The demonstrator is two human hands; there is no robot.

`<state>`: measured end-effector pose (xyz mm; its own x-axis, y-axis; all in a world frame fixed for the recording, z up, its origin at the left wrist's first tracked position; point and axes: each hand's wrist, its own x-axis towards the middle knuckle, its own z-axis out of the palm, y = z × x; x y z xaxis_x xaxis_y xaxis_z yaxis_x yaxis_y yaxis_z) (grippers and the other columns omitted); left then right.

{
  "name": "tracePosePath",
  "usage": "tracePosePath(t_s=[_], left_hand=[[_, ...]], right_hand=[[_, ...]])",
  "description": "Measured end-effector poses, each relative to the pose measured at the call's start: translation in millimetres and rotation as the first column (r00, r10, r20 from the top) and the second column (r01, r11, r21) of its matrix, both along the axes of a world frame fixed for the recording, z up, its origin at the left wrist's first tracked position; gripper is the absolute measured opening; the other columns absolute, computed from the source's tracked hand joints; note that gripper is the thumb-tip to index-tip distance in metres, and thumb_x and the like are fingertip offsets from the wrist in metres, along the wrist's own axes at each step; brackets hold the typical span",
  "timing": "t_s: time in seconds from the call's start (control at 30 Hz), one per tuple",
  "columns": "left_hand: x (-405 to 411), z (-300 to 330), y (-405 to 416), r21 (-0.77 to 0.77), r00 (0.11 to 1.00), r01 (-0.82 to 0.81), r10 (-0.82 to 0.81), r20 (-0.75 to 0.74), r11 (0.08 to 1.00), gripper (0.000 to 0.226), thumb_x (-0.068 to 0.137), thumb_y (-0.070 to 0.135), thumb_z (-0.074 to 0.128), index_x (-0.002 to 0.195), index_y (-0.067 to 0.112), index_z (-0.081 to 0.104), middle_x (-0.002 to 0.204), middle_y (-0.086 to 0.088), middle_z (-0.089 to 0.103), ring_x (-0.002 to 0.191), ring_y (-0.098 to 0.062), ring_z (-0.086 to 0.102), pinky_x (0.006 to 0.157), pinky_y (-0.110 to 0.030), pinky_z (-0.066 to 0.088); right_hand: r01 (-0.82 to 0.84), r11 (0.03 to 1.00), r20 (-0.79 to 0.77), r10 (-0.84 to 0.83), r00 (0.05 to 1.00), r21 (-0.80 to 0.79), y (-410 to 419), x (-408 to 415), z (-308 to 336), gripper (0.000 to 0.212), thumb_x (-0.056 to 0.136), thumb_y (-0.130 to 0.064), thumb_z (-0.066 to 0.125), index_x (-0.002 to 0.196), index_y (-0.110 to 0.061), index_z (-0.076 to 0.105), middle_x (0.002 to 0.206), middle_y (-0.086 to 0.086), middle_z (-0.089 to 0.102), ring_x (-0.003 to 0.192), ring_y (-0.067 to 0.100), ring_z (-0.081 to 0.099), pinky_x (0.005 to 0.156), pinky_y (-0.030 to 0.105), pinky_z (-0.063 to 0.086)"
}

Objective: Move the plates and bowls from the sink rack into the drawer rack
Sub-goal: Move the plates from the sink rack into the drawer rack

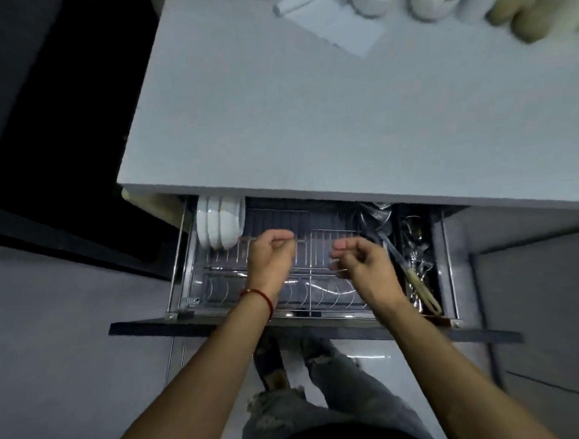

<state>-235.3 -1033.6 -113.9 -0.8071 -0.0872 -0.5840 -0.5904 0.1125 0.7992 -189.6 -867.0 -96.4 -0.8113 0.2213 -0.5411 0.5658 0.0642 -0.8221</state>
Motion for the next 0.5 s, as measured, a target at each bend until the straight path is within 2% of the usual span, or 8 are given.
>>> tracePosePath(t_s=[0.13,0.27,0.4,0.5], left_hand=[[19.3,43.9,59.0,0.076,0.956,0.290,-0.285,-0.073,0.954,0.013,0.094,0.017,0.063,0.102,0.026,0.069,0.105,0.004,0.071,0.101,-0.014,0.069,0.087,-0.034,0.060],[40.3,77.8,119.4,0.090,0.871,0.482,-0.466,-0.154,0.871,0.014,0.093,0.024,0.063,0.105,0.030,0.068,0.109,0.007,0.069,0.102,-0.012,0.067,0.087,-0.033,0.059],[56.6,98.6,206.3,0.060,0.811,0.571,-0.552,-0.193,0.819,0.015,0.092,0.023,0.065,0.105,0.028,0.070,0.109,0.003,0.070,0.101,-0.015,0.068,0.078,-0.029,0.057],[76.8,107.8,299.9,0.052,0.793,0.598,-0.581,-0.184,0.800,0.013,0.092,0.017,0.065,0.103,0.023,0.070,0.108,-0.008,0.071,0.092,-0.017,0.066,0.075,-0.030,0.057]], right_hand=[[0.233,0.972,-0.051,-0.234,0.971,-0.016,55.0,45.0,24.7,0.023,0.101,0.006,0.051,0.106,-0.008,0.068,0.099,0.012,0.075,0.072,0.012,0.071,0.062,0.020,0.058],[0.370,0.926,-0.113,-0.376,0.920,-0.068,116.5,79.0,36.0,0.020,0.100,0.001,0.055,0.107,-0.011,0.070,0.101,0.013,0.078,0.075,0.015,0.073,0.064,0.020,0.059],[0.435,0.894,-0.160,-0.447,0.880,-0.105,194.9,113.3,40.4,0.021,0.099,-0.001,0.057,0.106,-0.014,0.071,0.100,0.009,0.079,0.078,0.017,0.074,0.067,0.023,0.059],[0.476,0.877,-0.233,-0.476,0.848,-0.057,277.2,152.9,42.9,0.022,0.098,-0.001,0.056,0.101,-0.017,0.072,0.093,0.007,0.079,0.073,0.015,0.073,0.065,0.022,0.059]])
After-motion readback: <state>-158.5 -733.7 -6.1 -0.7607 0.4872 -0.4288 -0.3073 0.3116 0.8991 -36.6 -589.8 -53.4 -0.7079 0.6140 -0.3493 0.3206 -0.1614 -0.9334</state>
